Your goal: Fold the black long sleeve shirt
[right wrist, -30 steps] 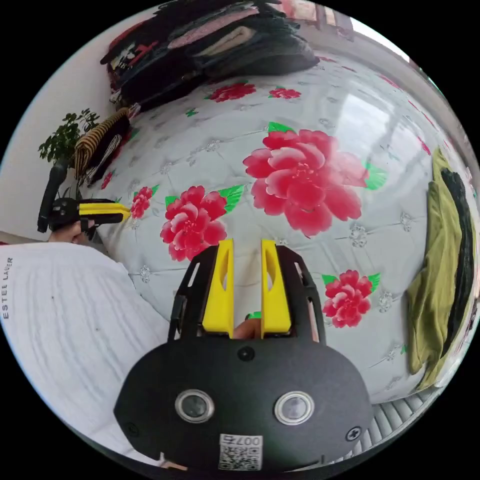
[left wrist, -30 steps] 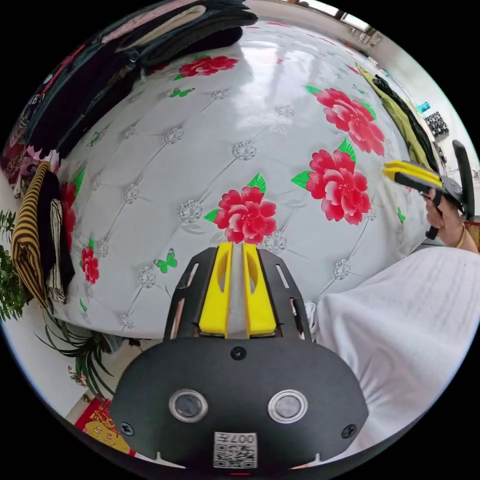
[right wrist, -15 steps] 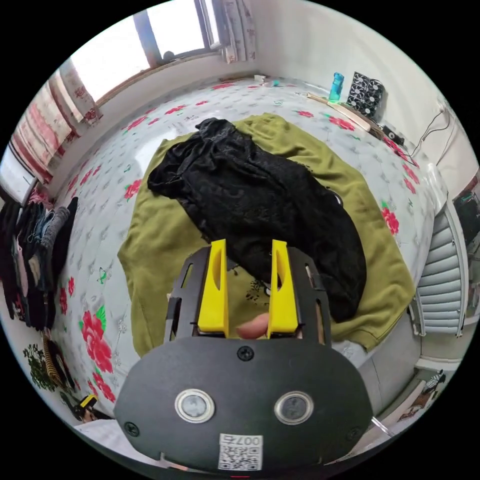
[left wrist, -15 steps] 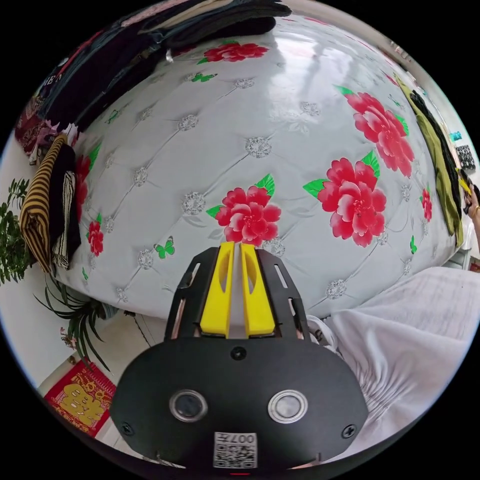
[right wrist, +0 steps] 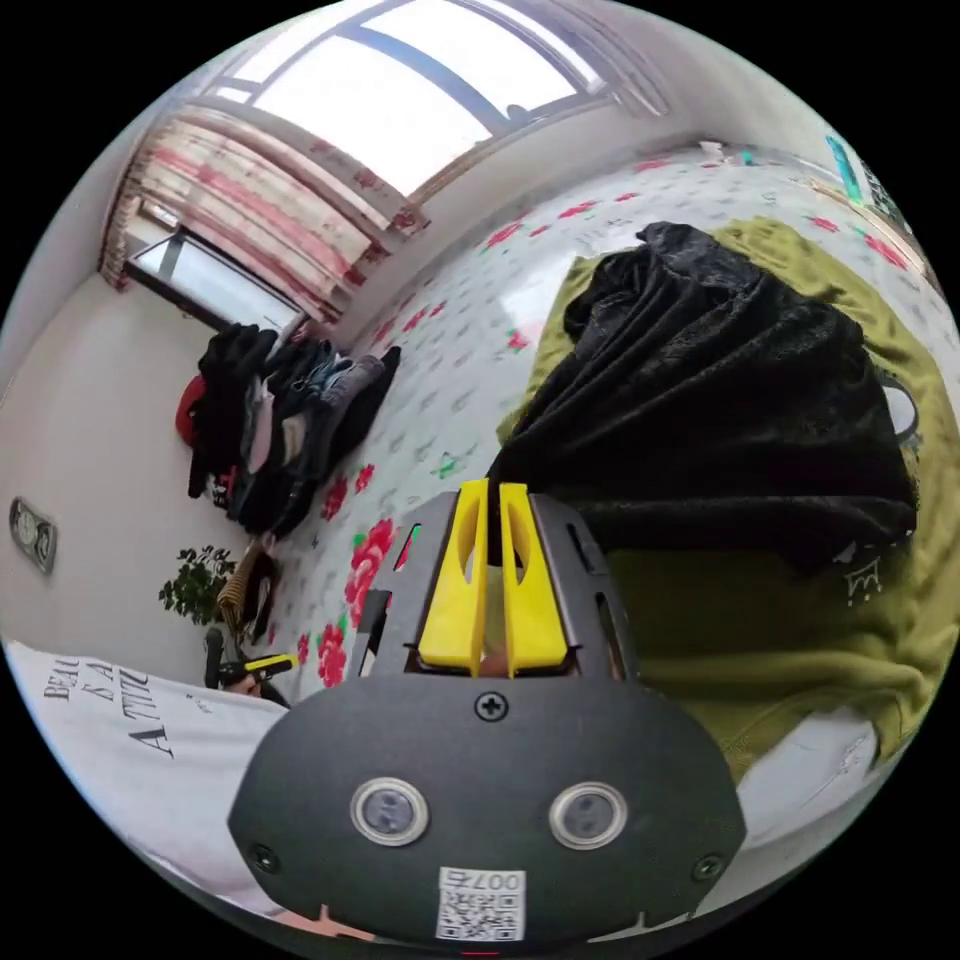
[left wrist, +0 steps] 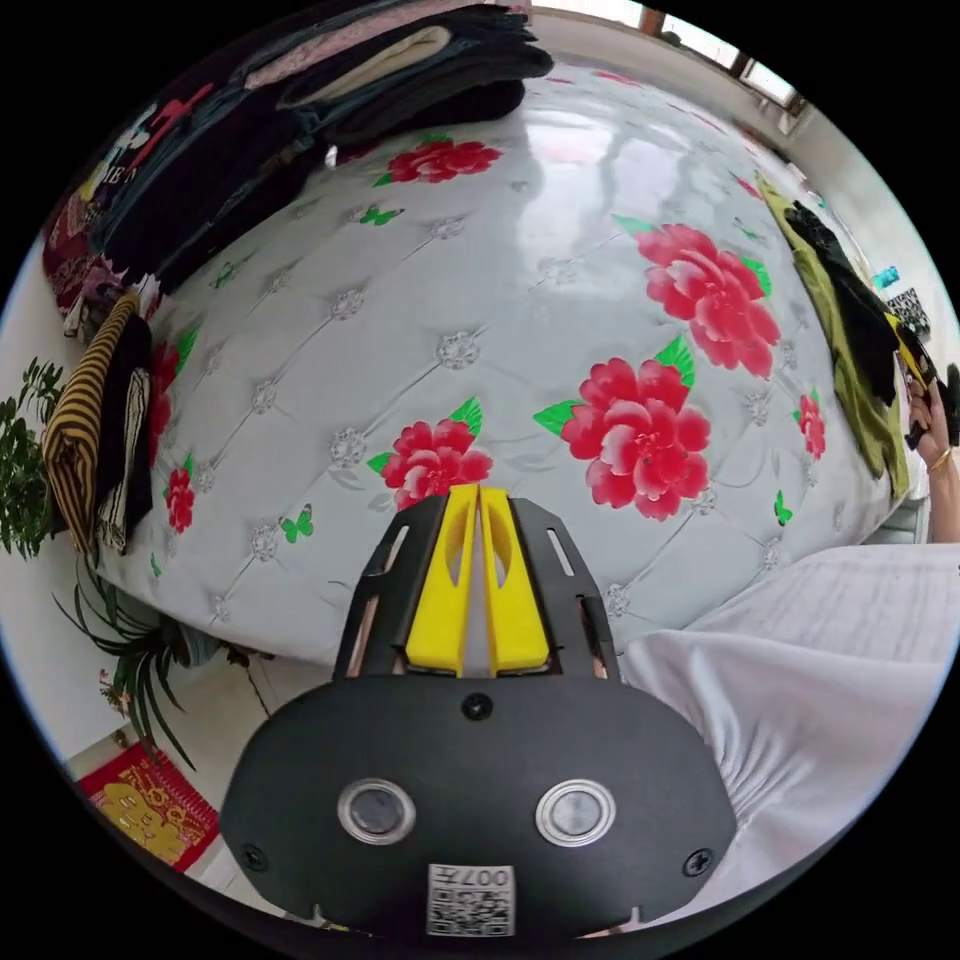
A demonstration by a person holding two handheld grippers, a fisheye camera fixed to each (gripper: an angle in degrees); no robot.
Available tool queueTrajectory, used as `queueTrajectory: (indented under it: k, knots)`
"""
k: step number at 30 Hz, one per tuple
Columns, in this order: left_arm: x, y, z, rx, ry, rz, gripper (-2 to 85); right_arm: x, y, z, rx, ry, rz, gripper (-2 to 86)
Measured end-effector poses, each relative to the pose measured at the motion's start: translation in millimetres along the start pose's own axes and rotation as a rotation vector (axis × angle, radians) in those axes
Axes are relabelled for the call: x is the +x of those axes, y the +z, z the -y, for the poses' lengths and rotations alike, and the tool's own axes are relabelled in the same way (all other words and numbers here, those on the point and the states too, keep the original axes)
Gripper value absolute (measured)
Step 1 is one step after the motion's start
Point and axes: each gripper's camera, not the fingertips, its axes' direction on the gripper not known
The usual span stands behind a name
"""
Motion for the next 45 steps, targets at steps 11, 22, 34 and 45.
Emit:
queueTrajectory:
  k: [11, 22, 34, 45]
  knots:
    - [-35.2, -42.9, -56.4, 0.3, 0.268, -0.317, 7.4, -325.3, 125.9, -174.8, -0.598, -0.713, 0.485, 0.4]
    - [-109.4, -14.1, -91.2, 0.259, 0.353, -0.348, 8.7, -255.9, 72.6, -213.4, -0.384, -0.439, 0.025, 4.4]
    - [-102.8, 45.4, -47.7, 0.081, 0.501, -0.495, -0.2, -273.0, 178.7, -286.2, -0.644, -0.559, -0.117, 7.3]
    - [-224.0, -47.1, -53.1, 0.49, 0.201, -0.758, -0.9, -301.6, 91.2, -213.0, -0.29, -0.525, -0.102, 0.0]
